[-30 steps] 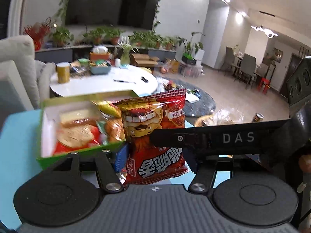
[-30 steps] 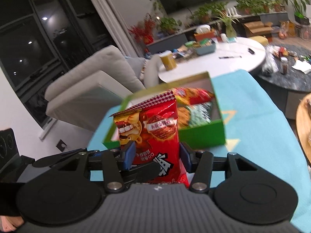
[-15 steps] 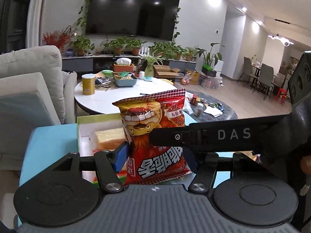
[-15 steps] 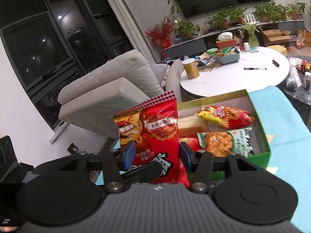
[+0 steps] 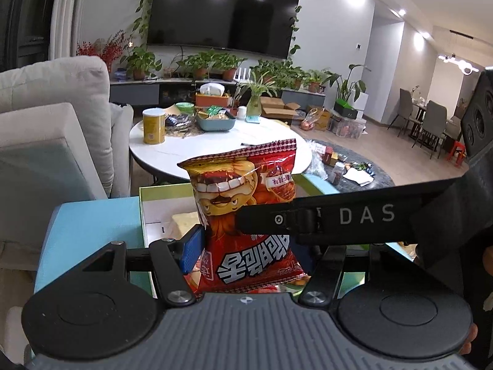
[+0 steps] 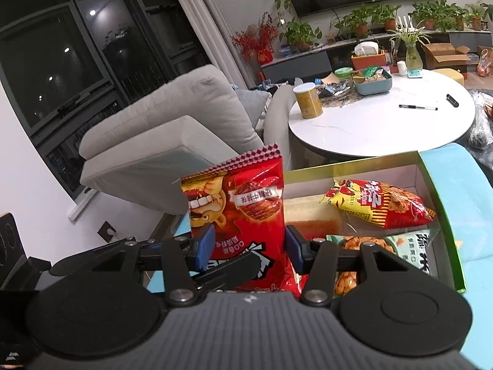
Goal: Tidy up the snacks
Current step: 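Lift the red cartoon-face bag with the right gripper over the box, then lower the cartoon-face bag into the box and open the right gripper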
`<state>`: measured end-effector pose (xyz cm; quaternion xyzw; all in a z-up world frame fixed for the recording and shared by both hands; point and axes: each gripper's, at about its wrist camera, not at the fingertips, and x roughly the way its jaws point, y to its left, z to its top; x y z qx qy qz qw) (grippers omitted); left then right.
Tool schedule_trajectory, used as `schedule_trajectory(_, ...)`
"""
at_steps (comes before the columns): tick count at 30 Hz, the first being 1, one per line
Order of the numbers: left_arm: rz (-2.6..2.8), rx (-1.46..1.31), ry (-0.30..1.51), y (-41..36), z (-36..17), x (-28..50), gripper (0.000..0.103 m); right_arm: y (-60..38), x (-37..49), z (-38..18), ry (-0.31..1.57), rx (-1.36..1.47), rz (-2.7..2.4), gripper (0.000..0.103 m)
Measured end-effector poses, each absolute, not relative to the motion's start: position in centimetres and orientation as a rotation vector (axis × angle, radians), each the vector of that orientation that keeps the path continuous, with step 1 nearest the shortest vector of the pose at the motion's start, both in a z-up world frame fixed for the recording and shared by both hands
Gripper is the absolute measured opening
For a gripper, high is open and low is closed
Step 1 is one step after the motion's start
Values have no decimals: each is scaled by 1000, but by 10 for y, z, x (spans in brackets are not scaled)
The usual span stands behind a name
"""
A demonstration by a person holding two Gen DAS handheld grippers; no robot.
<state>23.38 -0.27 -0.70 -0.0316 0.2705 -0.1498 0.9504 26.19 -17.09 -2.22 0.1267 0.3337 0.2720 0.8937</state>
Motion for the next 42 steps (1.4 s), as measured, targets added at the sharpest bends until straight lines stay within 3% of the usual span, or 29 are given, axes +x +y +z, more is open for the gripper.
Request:
schedule_trajectory(15,-272,-56,607,6,-29,273,57,-159,305,-47,770,288,564,49)
schedule_trajectory(20,-228,-65,626,14,-34,278,64,-157,311,-50,766,295,543,49)
schedule_trajectory(42,-222,-72,535,18,8,205,74,-175,246,2,678,230,529,49)
